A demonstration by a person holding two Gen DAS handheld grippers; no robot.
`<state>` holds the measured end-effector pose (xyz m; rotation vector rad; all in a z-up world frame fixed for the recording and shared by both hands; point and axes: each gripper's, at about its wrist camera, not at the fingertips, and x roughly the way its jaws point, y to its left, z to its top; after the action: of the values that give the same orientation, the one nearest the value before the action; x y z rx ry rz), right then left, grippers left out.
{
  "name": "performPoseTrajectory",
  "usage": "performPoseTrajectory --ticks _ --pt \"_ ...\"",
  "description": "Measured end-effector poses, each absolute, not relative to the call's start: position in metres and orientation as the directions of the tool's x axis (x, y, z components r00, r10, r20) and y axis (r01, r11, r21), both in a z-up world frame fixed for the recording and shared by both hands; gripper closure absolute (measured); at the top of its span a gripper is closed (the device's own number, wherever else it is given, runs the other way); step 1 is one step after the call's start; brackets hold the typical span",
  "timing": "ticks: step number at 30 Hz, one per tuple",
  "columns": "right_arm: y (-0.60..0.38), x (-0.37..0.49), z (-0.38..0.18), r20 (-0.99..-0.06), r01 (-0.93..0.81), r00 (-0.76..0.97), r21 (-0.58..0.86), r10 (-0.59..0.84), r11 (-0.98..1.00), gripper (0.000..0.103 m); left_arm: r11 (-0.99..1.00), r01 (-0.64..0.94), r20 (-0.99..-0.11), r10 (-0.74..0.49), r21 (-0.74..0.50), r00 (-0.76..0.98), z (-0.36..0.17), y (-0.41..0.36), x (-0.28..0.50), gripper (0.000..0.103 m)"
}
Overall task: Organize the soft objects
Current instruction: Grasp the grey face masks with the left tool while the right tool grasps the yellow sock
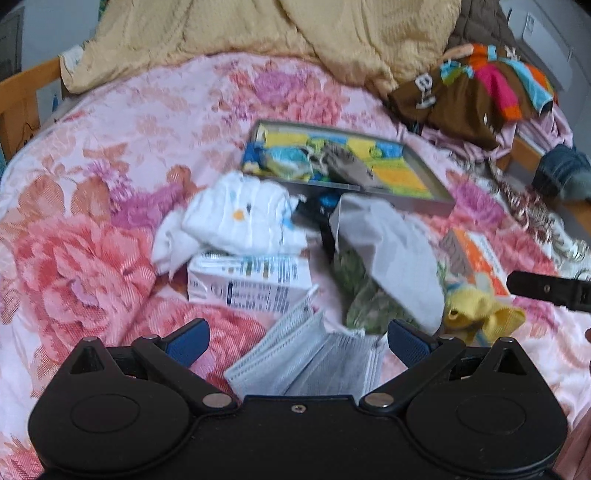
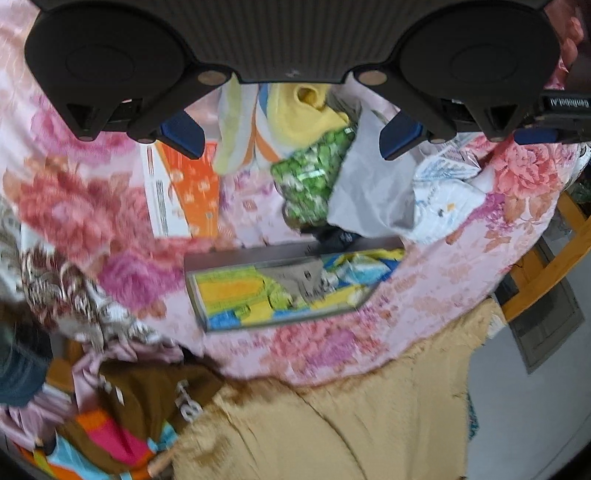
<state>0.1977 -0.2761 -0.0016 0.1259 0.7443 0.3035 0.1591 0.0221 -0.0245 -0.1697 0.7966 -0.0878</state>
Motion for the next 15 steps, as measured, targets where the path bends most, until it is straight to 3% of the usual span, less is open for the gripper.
performPoseTrajectory --ticks 15 --pt "-0.281 0.237 -0.048 -0.780 -0.103 0.506 0.370 0.369 0.923 0.000 0.982 0.044 -0.811 -0.178 -0.185 0.557 -0.057 0.013 0.181 0.001"
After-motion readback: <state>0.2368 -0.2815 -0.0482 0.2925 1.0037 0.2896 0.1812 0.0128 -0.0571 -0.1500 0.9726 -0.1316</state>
